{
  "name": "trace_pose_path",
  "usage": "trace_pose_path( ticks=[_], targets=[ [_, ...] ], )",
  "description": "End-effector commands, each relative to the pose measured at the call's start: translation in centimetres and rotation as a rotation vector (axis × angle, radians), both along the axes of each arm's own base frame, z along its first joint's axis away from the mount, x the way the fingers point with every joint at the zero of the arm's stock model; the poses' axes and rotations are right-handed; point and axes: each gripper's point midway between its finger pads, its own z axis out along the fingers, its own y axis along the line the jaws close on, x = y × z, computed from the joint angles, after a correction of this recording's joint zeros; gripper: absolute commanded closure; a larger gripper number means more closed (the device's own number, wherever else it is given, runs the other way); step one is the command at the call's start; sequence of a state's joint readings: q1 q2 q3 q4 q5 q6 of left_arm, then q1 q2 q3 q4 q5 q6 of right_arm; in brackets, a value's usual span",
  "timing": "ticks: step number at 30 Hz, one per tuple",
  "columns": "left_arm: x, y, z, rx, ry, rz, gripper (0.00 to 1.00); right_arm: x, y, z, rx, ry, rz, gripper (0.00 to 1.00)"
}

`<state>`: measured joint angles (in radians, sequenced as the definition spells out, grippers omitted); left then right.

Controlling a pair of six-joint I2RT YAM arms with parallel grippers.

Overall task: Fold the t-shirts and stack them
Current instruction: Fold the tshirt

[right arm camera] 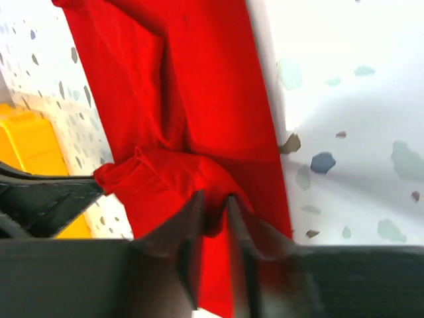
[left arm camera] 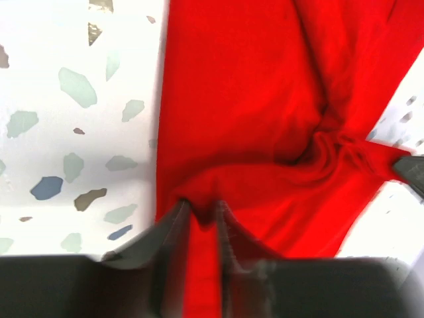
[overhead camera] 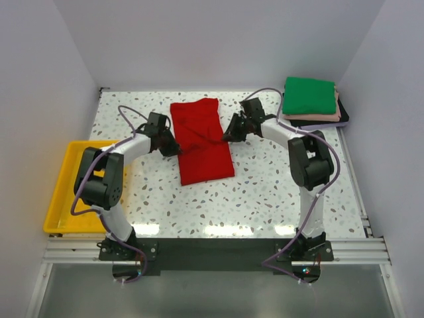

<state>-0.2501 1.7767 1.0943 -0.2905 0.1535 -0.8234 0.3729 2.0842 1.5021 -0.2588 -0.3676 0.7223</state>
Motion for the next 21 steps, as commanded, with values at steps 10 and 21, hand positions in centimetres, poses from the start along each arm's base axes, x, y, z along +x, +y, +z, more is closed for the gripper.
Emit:
trace_pose_path(
  ticks=[10, 21],
  targets=[
    [3.1, 1.6, 5.7, -0.03, -0.217, -0.023, 0.4, 1.6, -2.5, 4.5, -0.045, -0.134, 0.005, 0.44],
    [1.0, -3.6, 3.7, -0.005, -0.175, -0.137, 0.93, -0.9, 0.6, 4.3, -0.242, -0.23, 0.109, 0.58]
  ],
)
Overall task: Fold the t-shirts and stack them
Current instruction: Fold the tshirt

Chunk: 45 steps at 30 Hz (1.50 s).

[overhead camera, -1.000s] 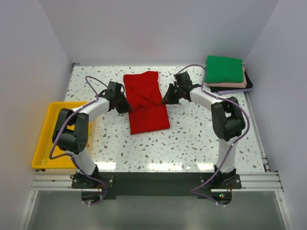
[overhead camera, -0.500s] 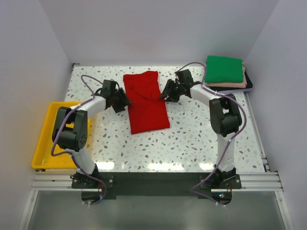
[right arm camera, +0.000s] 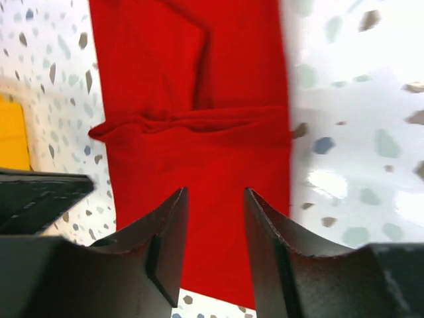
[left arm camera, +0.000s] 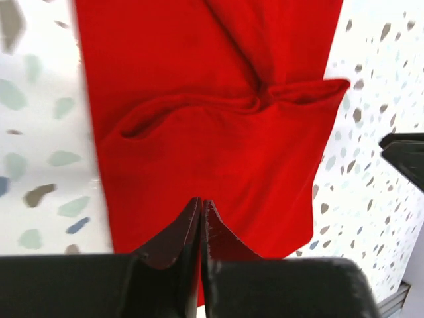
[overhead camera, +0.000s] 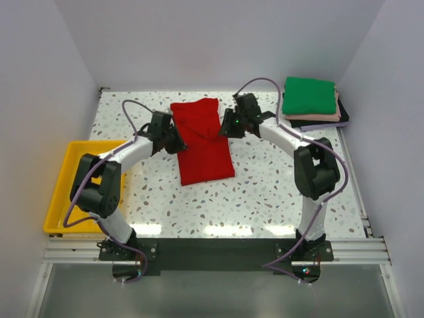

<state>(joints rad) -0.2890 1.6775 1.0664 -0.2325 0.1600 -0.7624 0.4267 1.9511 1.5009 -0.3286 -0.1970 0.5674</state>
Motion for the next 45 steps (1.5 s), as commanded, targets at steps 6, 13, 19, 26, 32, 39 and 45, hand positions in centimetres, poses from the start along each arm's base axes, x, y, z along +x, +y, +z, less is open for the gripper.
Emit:
trace_pose_path(
  ticks=[6, 13, 19, 26, 32, 39, 45],
  targets=[
    [3.2, -5.3, -0.7, -0.047, -0.04, -0.106, 0.98, 0.7, 4.4, -1.8, -0.145, -0.056, 0.13, 0.62],
    [6.2, -6.9, -2.8, -0.079, -0.025, -0.11, 0.96, 2.6, 4.6, -4.3, -0.214, -0.035, 0.133, 0.63],
    [5.5, -4.9, -6.1, -0.03, 0.054, -0.021, 0.96, 3.0, 3.3, -7.2, -0.273, 0.0, 0.108, 0.64],
    [4.6, -2.8, -6.5, -0.058, 0.07, 0.042, 0.96, 2.4, 2.3, -8.0, -0.289, 0.019, 0.096, 0.6],
    [5.5, -2.2, -4.6, -0.065, 0.021, 0.036, 0.94, 2.6, 1.2, -7.1, -0.341, -0.011, 0.072, 0.55],
    [6.5, -1.8, -3.6, -0.085, -0.01, 0.017, 0.93, 2.7, 0.4, -7.1, -0.399, -0.004, 0.086, 0.51],
    [5.6, -0.9, -6.3, -0.033, 0.068, 0.051, 0.93, 2.0, 0.4, -8.3, -0.42, 0.036, 0.105, 0.47]
  ],
)
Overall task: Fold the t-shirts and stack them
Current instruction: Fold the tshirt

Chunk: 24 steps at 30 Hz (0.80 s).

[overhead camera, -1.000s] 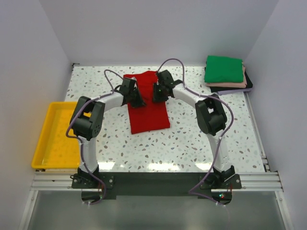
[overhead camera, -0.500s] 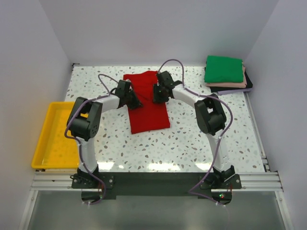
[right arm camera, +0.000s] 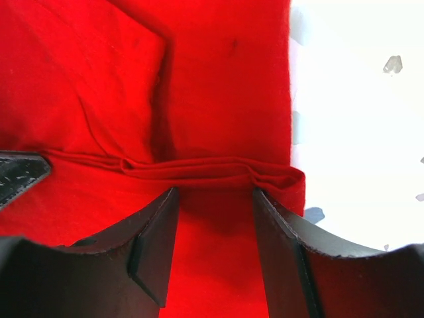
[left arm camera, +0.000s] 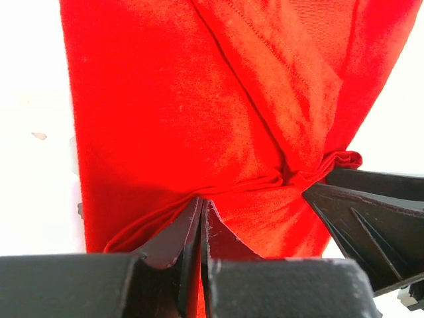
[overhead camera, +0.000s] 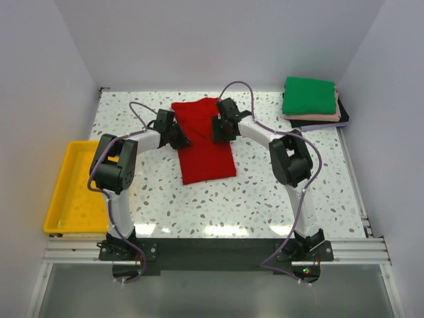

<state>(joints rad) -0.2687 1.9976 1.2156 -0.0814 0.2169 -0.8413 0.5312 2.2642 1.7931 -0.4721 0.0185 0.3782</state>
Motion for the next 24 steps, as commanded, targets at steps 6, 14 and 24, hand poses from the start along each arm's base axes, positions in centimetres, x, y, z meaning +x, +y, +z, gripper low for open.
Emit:
trace_pose_path(
  ticks=[6, 14, 24],
  targets=[
    [-3.4, 2.2, -2.8, 0.069, 0.089, 0.067, 0.94, -3.2, -3.2, -1.7, -0.114, 0.072, -0.031, 0.46],
    [-7.8, 2.1, -2.6, 0.052, 0.094, 0.074, 0.94, -7.9, -4.0, -1.5, -0.091, 0.108, -0.035, 0.46],
    [-13.5, 2.3, -2.3, 0.024, 0.081, 0.049, 0.93, -15.4, -4.8, -1.3, -0.011, 0.161, -0.024, 0.45]
  ],
)
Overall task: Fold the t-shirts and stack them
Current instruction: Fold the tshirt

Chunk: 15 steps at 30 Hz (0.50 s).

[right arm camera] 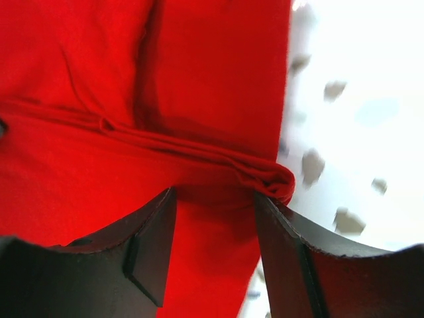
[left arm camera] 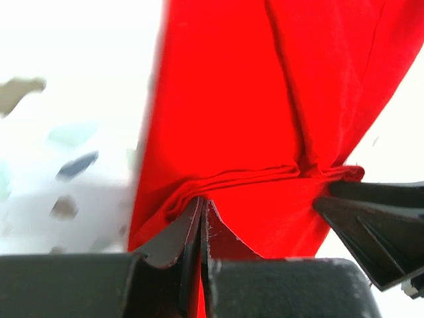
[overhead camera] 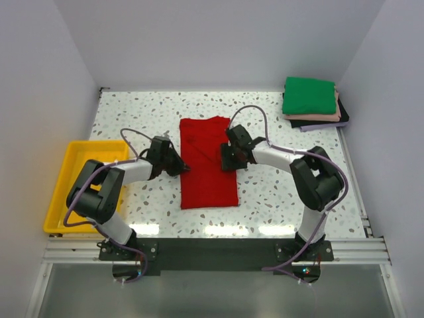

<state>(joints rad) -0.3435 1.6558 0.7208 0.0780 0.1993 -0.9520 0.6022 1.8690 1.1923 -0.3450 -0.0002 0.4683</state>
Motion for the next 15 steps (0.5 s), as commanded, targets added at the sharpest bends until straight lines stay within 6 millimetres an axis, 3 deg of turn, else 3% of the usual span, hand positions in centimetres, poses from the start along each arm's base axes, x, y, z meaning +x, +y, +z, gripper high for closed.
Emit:
trace_pose_path(
  ticks=[1, 4, 11, 15],
  targets=[
    [-1.9, 1.9, -0.9, 0.066, 0.026, 0.023, 0.93, -2.5, -1.4, -0.2, -0.018, 0.051, -0.026, 0.44],
    [-1.1, 1.5, 0.9, 0.056, -0.024, -0.005, 0.89, -1.9, -1.2, 1.8, 0.002, 0.02, -0.025, 0.39],
    [2.5, 1.1, 6.3, 0.058, -0.138, -0.035, 0.82, 1.0, -0.1, 8.7, 0.055, -0.112, -0.036, 0.32],
    [3.4, 1.9, 7.5, 0.038, -0.164, -0.025, 0.82, 3.0, 1.3, 9.9, 0.098, -0.149, -0.043, 0.32]
  ],
)
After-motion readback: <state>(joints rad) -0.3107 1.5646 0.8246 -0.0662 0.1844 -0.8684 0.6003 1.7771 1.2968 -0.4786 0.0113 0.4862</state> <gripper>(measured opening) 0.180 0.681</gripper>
